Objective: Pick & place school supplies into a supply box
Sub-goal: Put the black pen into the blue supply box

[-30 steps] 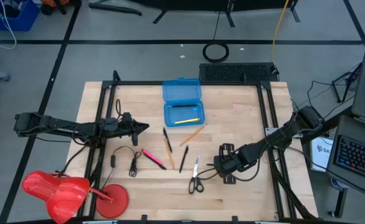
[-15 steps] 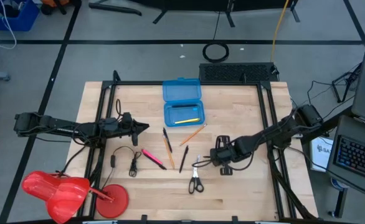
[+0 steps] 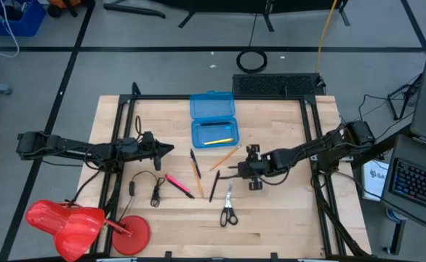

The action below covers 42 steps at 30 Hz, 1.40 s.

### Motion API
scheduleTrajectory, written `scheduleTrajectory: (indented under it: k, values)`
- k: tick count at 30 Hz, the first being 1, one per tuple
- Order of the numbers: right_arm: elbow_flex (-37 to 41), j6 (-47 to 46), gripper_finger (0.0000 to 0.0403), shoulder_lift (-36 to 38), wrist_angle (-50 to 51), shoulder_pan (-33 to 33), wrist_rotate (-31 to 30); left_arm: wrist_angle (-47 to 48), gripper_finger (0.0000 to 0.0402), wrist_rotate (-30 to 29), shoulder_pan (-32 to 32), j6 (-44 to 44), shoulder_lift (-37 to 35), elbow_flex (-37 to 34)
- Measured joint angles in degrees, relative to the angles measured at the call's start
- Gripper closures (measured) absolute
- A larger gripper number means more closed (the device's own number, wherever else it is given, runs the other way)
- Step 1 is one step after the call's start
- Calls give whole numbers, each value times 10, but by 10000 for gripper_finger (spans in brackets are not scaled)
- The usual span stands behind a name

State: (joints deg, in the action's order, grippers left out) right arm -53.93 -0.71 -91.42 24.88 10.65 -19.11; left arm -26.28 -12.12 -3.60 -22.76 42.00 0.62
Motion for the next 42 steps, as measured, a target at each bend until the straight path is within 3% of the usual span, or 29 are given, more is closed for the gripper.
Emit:
scheduleTrajectory:
  k: [10,21,27,33,42]
  values:
    - [0,154,390,0,-140,-53,-112,3,371,0,0,0,0,0]
    - [0,320,390,0,-361,-107,-229,8,371,0,0,0,0,0]
    - [0,344,390,0,-395,-128,-226,8,371,0,0,0,0,0]
    - [0,307,390,-1,-396,-153,-140,8,371,0,0,0,0,0]
    - [0,247,390,-31,-370,-200,-59,8,371,0,0,0,0,0]
